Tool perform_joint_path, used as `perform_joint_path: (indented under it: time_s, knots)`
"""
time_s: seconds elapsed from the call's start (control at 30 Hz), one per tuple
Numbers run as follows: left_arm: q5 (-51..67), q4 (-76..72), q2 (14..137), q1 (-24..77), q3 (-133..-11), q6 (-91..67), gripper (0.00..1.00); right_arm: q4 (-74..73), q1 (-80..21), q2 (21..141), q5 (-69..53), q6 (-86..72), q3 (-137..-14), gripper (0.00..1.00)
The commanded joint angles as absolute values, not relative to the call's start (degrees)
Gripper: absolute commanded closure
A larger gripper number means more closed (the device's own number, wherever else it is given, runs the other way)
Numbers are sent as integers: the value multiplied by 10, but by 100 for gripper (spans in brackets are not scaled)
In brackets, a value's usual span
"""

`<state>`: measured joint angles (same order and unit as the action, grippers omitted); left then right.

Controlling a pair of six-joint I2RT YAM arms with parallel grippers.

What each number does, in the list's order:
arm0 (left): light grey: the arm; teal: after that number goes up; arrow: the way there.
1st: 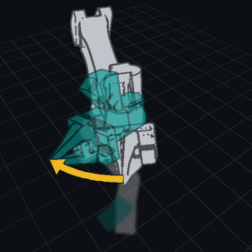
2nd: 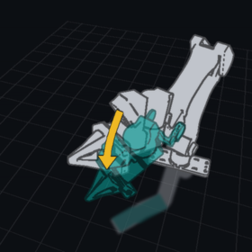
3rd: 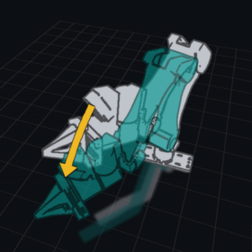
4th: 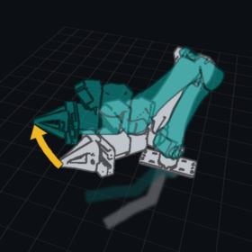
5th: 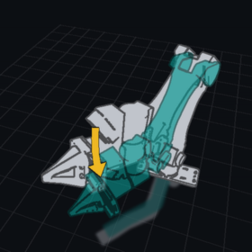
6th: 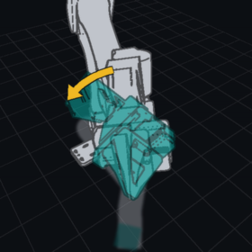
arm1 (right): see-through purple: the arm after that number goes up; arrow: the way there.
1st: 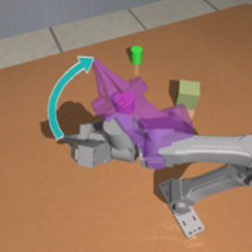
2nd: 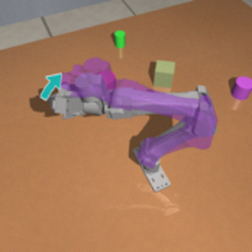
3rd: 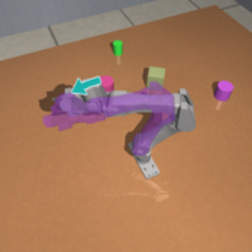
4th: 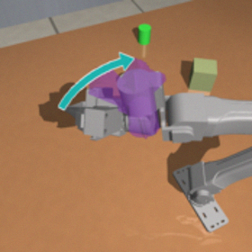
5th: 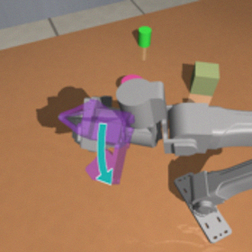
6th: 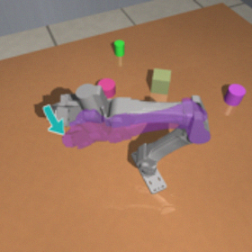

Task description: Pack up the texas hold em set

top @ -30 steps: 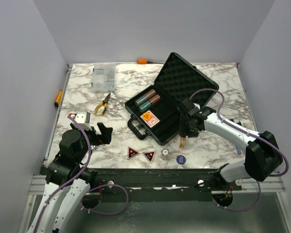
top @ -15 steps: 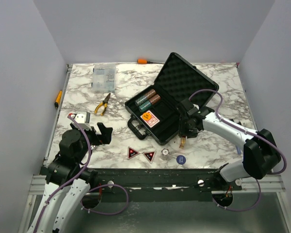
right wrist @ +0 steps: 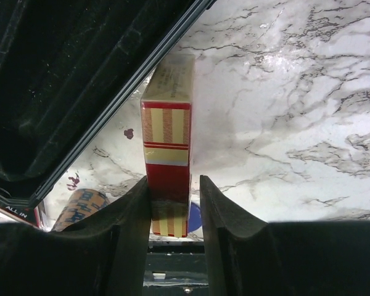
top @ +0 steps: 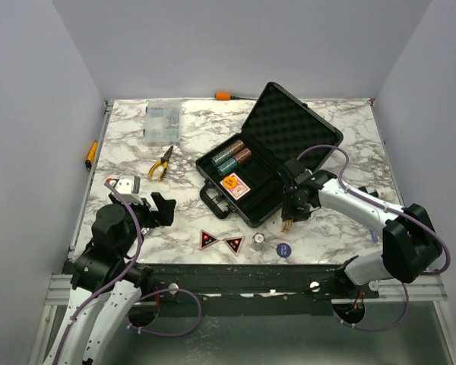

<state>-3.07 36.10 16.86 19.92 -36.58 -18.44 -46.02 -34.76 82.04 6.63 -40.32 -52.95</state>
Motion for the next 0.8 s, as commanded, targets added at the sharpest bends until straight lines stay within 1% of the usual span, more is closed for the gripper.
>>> perform_joint_path:
  time_s: [0.0, 0.07, 0.13, 0.2, 0.27, 0.3, 0.47, 0.53, 0.67, 0.77]
  knots:
    - [-38, 359, 163, 196, -359, -188, 2, -458, -344, 809, 52, -405, -518, 64]
    - [-36, 359, 164, 196, -359, -187, 2, -455, -345, 805, 53, -406, -517, 66]
    - [-35, 358, 164, 196, -359, -187, 2, -454, -345, 801, 55, -408, -516, 71]
    - [-34, 359, 166, 196, -359, -186, 2, -456, -344, 799, 58, -406, -520, 82]
    - [-34, 358, 166, 196, -359, -187, 2, -469, -344, 797, 61, -403, -532, 98]
    - [-33, 359, 167, 196, -359, -187, 2, -476, -344, 793, 62, -400, -543, 99]
    - [0, 361, 181, 196, -372, -180, 2, -534, -344, 761, 81, -373, -624, 99]
    - [9, 377, 201, 196, -393, -217, 2, -550, -344, 749, 78, -359, -658, 99]
    - [84, 371, 239, 196, -432, -295, 1, -535, -345, 717, 37, -329, -694, 99]
    - [141, 354, 276, 196, -459, -342, 2, -499, -344, 697, -22, -316, -711, 99]
